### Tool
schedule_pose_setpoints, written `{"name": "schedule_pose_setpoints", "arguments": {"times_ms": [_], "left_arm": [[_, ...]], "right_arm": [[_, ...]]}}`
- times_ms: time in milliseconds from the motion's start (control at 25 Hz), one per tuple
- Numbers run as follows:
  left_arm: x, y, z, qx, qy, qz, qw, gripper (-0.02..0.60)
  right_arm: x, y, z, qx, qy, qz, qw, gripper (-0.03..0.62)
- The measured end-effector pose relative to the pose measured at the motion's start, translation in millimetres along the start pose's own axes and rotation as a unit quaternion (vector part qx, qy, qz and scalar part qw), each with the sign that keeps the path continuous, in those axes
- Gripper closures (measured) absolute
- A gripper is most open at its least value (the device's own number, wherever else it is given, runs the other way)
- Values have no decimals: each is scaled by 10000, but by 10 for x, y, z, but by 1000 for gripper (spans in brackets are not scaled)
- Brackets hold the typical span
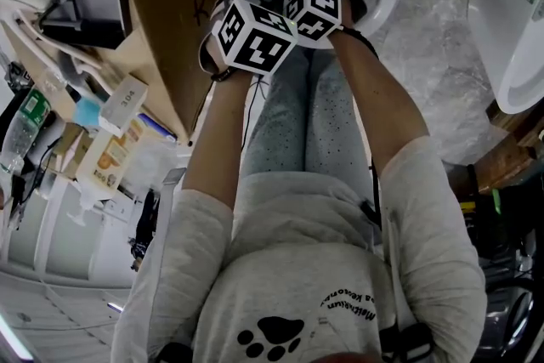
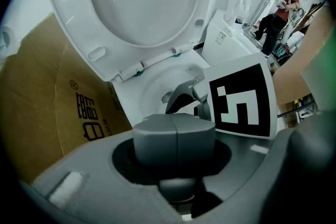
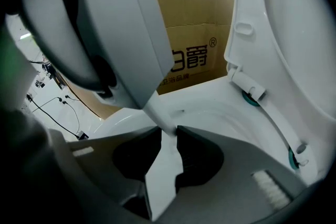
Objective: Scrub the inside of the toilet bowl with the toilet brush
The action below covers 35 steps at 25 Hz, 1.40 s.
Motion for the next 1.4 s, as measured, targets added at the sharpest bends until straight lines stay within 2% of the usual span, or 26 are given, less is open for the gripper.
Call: {"name": "schedule_pose_setpoints", "arguments": {"times_ms": [400, 760, 1160, 1400], "left_arm": [[81, 162, -97, -206, 129, 207, 9995, 428], [185, 369, -77, -124, 119, 371, 9992, 428], [266, 472, -57, -232, -145, 604, 9978, 426], [315, 563, 43, -116, -336, 678, 9971, 425]], "right_arm": [[20, 44, 236, -245, -97, -31, 9996, 508], [-13, -50, 440, -286, -283, -151, 9991, 508], [-98, -170, 549, -135, -477, -232, 9985, 508], [-191, -315, 576, 41, -635, -346, 9974, 508]]}}
Point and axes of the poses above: the fingertips, and each gripper's own axes: x forward along the fingers, z to its right, y out of its top, the point moved 10 cm from there along -x, backward along the fingers, and after that the axes turned 8 degrees about x, right-handed, at the moved point
